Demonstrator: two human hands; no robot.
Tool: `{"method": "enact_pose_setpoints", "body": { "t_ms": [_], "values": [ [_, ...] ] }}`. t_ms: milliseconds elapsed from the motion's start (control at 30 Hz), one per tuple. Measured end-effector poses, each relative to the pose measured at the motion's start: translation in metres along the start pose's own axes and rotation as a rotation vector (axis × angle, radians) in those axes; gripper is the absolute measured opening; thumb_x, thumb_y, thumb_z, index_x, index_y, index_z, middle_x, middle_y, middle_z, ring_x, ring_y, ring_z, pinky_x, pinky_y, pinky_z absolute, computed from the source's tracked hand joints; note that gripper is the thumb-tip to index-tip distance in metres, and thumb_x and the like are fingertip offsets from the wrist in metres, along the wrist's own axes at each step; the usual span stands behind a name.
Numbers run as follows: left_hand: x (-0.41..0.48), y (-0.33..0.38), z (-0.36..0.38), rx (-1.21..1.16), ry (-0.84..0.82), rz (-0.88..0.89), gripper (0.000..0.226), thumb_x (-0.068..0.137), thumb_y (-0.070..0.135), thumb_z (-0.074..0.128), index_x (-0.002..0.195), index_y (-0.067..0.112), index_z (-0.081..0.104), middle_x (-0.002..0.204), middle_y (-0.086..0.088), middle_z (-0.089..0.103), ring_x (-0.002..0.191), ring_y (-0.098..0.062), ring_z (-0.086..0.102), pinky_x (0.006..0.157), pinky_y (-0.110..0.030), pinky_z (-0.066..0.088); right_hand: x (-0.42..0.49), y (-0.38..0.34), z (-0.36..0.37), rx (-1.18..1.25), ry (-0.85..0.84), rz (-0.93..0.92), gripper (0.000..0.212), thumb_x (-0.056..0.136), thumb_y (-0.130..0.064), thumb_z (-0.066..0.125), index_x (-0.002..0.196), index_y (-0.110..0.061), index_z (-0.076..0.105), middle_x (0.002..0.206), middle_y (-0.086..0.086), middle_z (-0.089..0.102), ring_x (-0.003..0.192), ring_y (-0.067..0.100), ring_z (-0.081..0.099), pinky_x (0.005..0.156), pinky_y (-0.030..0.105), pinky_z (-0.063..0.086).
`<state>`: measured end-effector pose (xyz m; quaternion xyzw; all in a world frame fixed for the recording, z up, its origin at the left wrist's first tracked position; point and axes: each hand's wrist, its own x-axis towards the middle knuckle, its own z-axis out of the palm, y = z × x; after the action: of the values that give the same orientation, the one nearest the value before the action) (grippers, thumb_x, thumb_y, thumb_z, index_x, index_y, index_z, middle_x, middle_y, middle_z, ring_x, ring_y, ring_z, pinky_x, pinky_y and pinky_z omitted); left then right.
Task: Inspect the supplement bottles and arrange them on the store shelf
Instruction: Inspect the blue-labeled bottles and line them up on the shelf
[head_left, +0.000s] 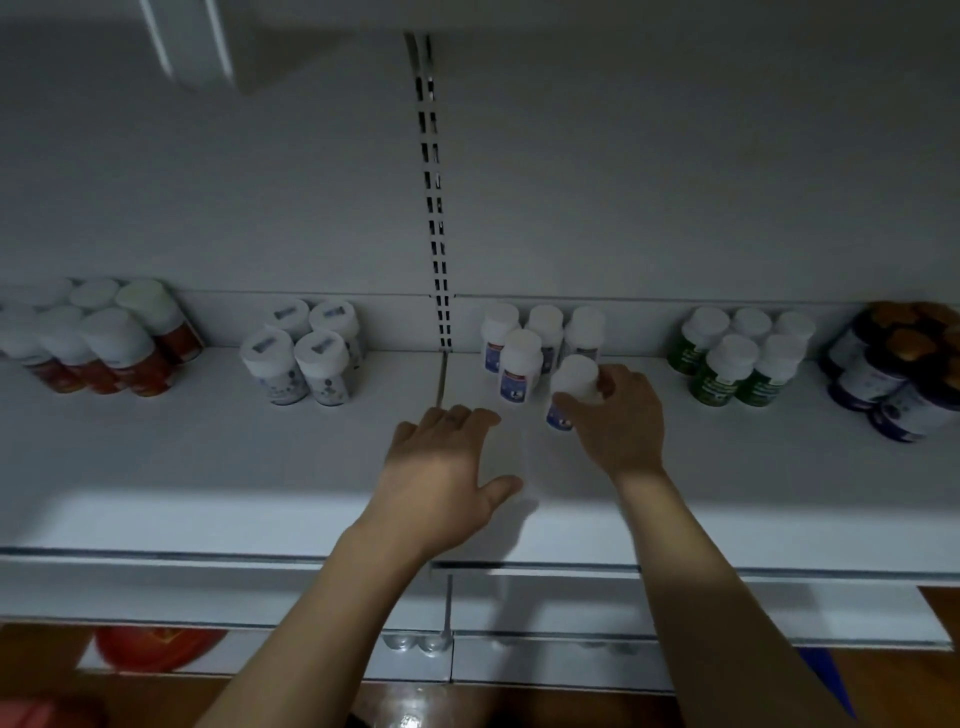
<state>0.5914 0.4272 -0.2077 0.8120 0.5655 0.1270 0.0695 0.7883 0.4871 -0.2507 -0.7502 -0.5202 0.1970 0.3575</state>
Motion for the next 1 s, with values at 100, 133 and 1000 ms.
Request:
{"method": "enact_pose_setpoints", "body": {
  "t_ms": [100, 133, 1000],
  "values": [
    [-0.003, 0.008, 0.000, 0.003, -0.066, 0.017, 0.068, 0.085, 0.057, 0.061, 0.142, 0.024, 0.043, 0.136, 0.000, 0.053, 0.123, -0.024, 0.048, 0.095, -0.035, 0.037, -0.026, 0.001, -0.014, 0.125, -0.044, 0.084, 0.045, 0.074, -0.029, 0.081, 0.112, -0.013, 0.061, 0.105, 0.000, 0.054, 0.096, 0.021, 0.056, 0.079, 0.029, 0.041],
    [-0.004, 0.009, 0.000, -0.006, -0.087, 0.028, 0.071, 0.086, 0.056, 0.060, 0.146, 0.026, 0.036, 0.141, 0.002, 0.048, 0.128, -0.022, 0.043, 0.099, -0.033, 0.034, -0.036, 0.003, -0.018, 0.204, -0.059, 0.115, 0.041, 0.073, -0.027, 0.082, 0.107, -0.016, 0.062, 0.105, -0.001, 0.059, 0.095, 0.019, 0.059, 0.080, 0.032, 0.046],
    [-0.053, 0.054, -0.044, -0.537, -0.027, 0.231, 0.098, 0.073, 0.042, 0.080, 0.149, 0.035, 0.019, 0.149, 0.025, 0.024, 0.134, 0.007, 0.032, 0.105, -0.014, 0.034, -0.115, -0.025, -0.093, 1.082, -0.615, 0.148, 0.029, 0.084, -0.038, 0.064, 0.094, -0.015, 0.079, 0.099, 0.013, 0.073, 0.093, 0.023, 0.068, 0.086, 0.036, 0.056]
  ]
}}
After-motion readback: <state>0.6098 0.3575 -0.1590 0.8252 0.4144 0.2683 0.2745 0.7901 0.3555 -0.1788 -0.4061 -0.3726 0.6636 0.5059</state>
